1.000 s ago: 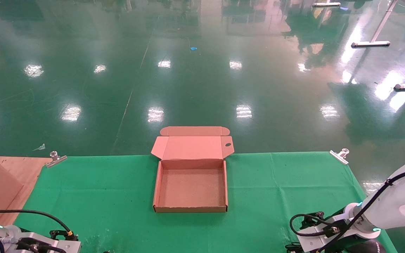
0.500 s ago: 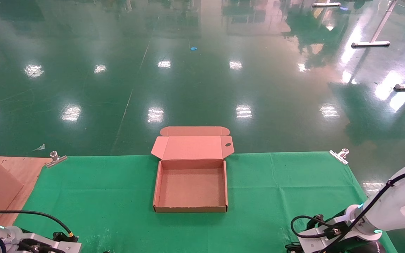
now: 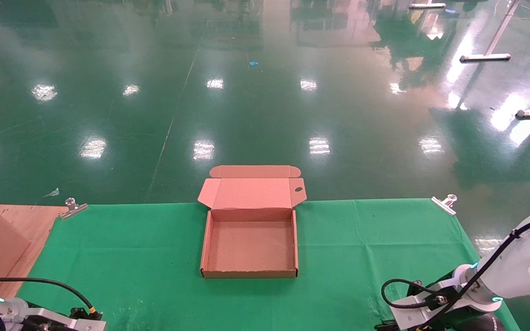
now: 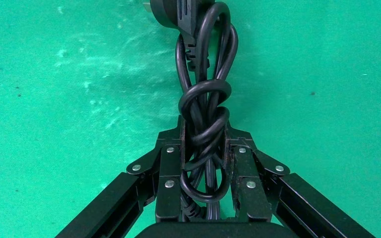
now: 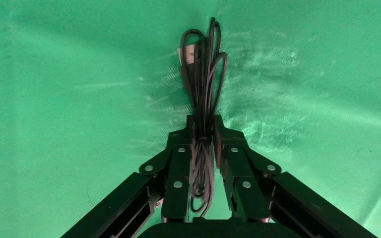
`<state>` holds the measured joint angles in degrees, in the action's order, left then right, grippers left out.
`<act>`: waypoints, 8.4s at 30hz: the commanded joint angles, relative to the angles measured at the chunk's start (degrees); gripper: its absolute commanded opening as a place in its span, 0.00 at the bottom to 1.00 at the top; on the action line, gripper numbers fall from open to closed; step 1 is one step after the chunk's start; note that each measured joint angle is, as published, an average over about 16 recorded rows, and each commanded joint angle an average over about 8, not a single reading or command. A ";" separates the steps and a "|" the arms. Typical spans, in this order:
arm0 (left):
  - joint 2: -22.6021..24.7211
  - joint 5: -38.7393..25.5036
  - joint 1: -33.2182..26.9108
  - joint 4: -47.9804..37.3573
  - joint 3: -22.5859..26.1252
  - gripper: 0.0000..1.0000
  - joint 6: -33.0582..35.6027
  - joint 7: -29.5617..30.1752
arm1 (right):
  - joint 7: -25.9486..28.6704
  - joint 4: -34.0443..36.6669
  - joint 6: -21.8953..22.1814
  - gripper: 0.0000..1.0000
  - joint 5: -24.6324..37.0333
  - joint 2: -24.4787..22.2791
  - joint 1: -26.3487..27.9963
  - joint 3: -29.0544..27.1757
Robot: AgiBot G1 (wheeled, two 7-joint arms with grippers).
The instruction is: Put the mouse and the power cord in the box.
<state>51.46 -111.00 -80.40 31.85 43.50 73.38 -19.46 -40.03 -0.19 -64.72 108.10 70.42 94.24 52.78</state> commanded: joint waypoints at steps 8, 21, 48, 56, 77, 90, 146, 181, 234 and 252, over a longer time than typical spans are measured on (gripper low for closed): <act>-1.51 0.55 -0.29 2.85 -0.40 0.00 1.34 0.99 | -0.52 0.15 -1.72 0.00 -0.24 -0.67 0.53 -0.17; -6.41 2.04 -4.25 17.01 -2.06 0.00 7.23 7.05 | -1.98 -1.79 -8.44 0.00 -2.18 -2.15 8.30 -1.52; 8.05 1.39 -27.01 14.64 -3.15 0.00 9.86 4.04 | 13.82 -17.59 -10.25 0.00 -6.98 7.86 20.84 -2.05; 11.16 1.80 -28.43 6.18 -2.75 0.00 8.75 -2.38 | 18.46 -23.31 -8.08 0.00 -9.38 7.74 19.59 1.23; 22.14 -0.34 -7.11 4.07 -5.35 0.00 -33.56 -11.99 | 14.40 -16.48 -9.59 0.00 -14.56 6.30 22.74 4.28; 26.17 2.08 -0.46 1.84 -2.61 0.74 -41.71 -12.55 | 11.04 -11.83 -9.10 0.00 -15.61 6.54 21.66 4.53; -5.99 36.15 -4.02 3.29 -8.25 1.00 -14.34 -16.05 | 29.46 -43.24 21.87 0.23 -23.22 8.57 8.88 23.31; 0.12 38.03 -4.20 -13.36 -9.58 1.00 -13.99 -30.24 | 34.44 -41.36 26.64 1.00 -31.44 8.31 7.55 33.12; -12.49 62.13 13.71 28.96 -23.53 1.00 5.88 15.98 | 46.96 -65.92 -9.85 1.00 -58.21 -25.21 -23.30 -20.43; -16.82 69.86 19.34 43.00 -27.87 1.00 12.95 31.15 | 50.99 -74.09 -22.03 1.00 -67.02 -36.33 -33.56 -38.34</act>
<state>34.87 -41.53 -61.36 74.07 15.85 85.94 10.91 10.77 -73.84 -86.09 41.55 34.69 61.22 15.43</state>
